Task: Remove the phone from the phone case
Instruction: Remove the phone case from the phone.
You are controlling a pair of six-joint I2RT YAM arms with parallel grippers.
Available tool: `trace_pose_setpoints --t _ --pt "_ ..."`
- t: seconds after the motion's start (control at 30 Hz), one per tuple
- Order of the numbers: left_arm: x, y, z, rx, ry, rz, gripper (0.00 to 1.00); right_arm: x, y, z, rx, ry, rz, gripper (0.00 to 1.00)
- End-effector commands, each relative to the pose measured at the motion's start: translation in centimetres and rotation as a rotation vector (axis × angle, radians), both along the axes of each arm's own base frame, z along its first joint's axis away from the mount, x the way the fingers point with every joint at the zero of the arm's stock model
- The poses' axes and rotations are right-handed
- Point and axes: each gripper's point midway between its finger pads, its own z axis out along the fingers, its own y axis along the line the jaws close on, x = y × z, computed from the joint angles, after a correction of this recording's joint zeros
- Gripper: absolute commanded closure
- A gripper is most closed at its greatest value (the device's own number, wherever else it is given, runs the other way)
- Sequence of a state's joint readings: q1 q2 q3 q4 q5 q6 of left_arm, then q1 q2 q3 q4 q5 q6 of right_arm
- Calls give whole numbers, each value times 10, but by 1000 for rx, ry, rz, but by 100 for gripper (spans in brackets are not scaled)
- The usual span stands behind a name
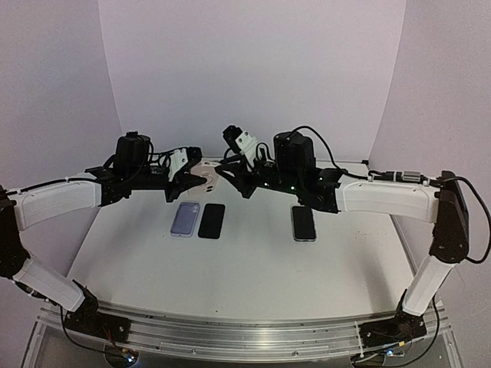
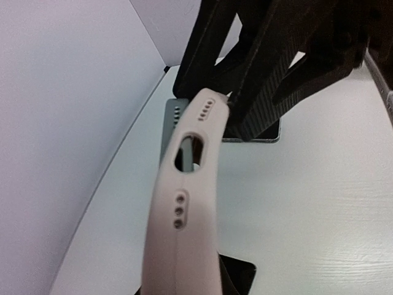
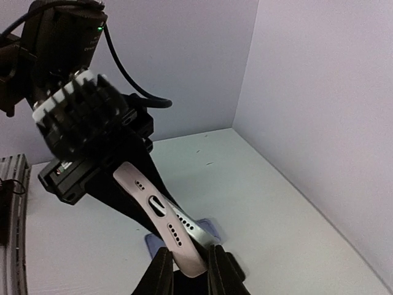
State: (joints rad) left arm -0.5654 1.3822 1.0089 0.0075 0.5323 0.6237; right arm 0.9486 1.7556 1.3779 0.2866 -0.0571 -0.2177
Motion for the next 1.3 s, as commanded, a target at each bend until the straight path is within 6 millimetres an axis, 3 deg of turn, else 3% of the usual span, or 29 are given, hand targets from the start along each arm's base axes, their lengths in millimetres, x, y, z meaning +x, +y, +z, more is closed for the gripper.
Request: trace_pose_setpoints --t 0.0,0.23,0.53,0.77,0.97,1.27 --pt "-10 -7 101 -102 -690 -73 100 -109 47 -41 -7 392 460 79" --pt "-15 -6 102 -39 -1071 -66 100 -110 57 -38 39 596 516 70" --pt "-47 -8 84 -10 -1444 -127 100 -92 66 -32 128 837 536 64" --pt "-50 -13 86 -16 -1552 -109 100 -81 77 -41 157 1008 508 64" --pt "-63 -21 79 -35 -1604 -155 100 -75 88 -39 184 1052 512 63" --pt "-67 -33 73 -43 -1679 -214 100 -70 103 -39 196 1127 546 67"
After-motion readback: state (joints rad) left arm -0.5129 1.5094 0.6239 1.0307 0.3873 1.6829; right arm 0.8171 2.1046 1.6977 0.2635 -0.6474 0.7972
